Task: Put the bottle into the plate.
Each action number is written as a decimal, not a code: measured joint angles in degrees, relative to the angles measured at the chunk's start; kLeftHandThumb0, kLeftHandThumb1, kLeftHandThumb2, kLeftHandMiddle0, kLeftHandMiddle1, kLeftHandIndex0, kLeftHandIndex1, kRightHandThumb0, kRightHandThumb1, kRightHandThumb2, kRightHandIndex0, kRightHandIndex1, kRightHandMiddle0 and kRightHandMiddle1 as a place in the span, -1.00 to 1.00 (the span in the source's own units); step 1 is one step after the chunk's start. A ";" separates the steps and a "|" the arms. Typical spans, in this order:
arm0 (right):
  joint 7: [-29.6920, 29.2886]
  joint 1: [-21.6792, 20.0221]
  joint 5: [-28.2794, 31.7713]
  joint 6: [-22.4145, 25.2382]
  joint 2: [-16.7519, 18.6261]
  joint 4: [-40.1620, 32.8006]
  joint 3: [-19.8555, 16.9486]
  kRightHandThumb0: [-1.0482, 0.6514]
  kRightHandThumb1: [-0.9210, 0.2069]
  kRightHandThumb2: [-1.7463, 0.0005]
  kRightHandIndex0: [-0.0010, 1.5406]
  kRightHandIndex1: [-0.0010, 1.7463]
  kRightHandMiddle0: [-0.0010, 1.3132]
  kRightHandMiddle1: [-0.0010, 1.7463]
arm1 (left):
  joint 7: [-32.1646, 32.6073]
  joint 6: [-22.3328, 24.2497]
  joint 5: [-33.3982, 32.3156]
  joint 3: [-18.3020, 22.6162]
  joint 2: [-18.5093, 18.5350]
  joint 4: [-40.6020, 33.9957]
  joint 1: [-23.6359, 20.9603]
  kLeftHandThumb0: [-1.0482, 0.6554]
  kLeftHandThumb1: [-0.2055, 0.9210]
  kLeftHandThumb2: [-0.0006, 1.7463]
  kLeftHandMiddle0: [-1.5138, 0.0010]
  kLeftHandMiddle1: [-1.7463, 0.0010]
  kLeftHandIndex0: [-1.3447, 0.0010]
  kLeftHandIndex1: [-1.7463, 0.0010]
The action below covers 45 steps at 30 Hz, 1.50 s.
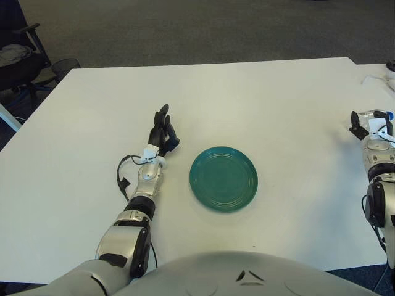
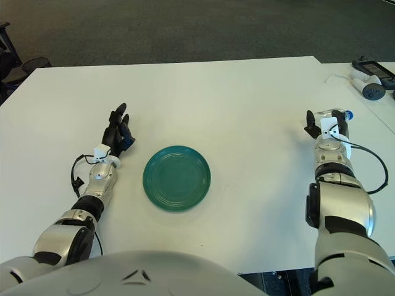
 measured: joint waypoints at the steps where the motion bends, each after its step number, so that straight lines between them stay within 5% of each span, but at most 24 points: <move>1: 0.13 -0.13 -0.08 0.00 0.03 0.03 0.16 -0.81 -1.00 0.06 -0.83 -0.97 -1.00 -0.56 | -0.03 -0.02 0.00 0.00 0.03 0.02 0.00 -0.79 1.00 0.20 0.69 0.97 1.00 0.53; 45: -0.35 0.08 -6.99 -0.74 1.75 0.19 7.59 -0.82 -1.00 0.09 -0.82 -0.98 -1.00 -0.48 | 1.21 0.12 0.13 0.69 0.38 0.25 -0.09 -0.78 1.00 0.19 0.65 0.96 1.00 0.45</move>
